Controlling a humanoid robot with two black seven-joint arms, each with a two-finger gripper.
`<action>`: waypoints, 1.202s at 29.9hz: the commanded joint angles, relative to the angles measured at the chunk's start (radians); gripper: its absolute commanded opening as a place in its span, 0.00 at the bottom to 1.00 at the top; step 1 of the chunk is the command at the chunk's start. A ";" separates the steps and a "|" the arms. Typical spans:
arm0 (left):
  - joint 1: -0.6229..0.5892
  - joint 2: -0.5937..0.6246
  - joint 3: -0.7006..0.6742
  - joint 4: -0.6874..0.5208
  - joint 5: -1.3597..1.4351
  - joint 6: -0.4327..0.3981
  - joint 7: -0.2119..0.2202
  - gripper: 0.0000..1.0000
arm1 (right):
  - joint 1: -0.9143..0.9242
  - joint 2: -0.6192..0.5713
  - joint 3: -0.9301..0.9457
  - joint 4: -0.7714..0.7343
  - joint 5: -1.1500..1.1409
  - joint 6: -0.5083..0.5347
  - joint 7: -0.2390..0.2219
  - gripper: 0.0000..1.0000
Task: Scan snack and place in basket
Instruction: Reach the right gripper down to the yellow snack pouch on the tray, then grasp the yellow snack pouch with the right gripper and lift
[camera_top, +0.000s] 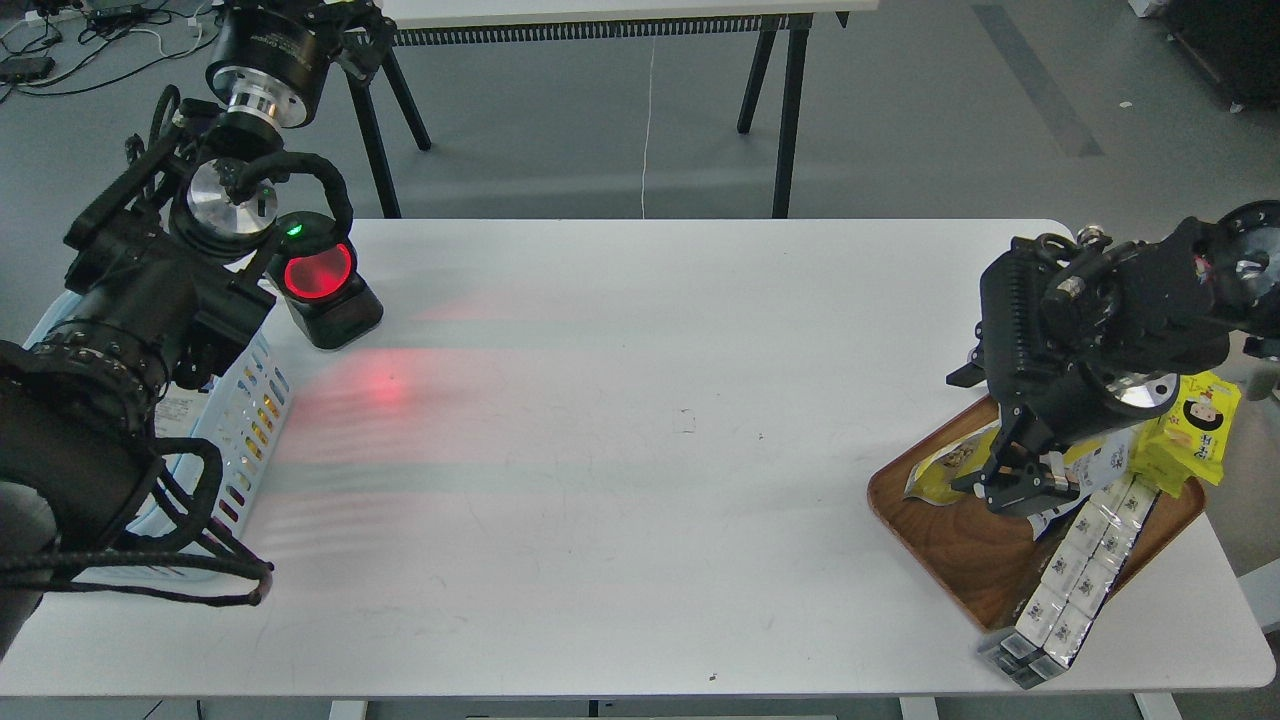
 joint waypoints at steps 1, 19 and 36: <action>0.006 0.004 0.001 0.000 0.000 0.000 0.000 1.00 | -0.035 0.008 -0.001 -0.044 -0.009 0.004 0.000 0.74; 0.007 0.002 0.002 0.001 0.000 0.000 0.000 1.00 | -0.149 0.133 0.007 -0.278 -0.001 0.001 0.000 0.43; 0.004 0.007 0.002 0.001 0.002 0.000 0.000 1.00 | -0.147 0.132 0.010 -0.276 0.010 -0.002 0.000 0.00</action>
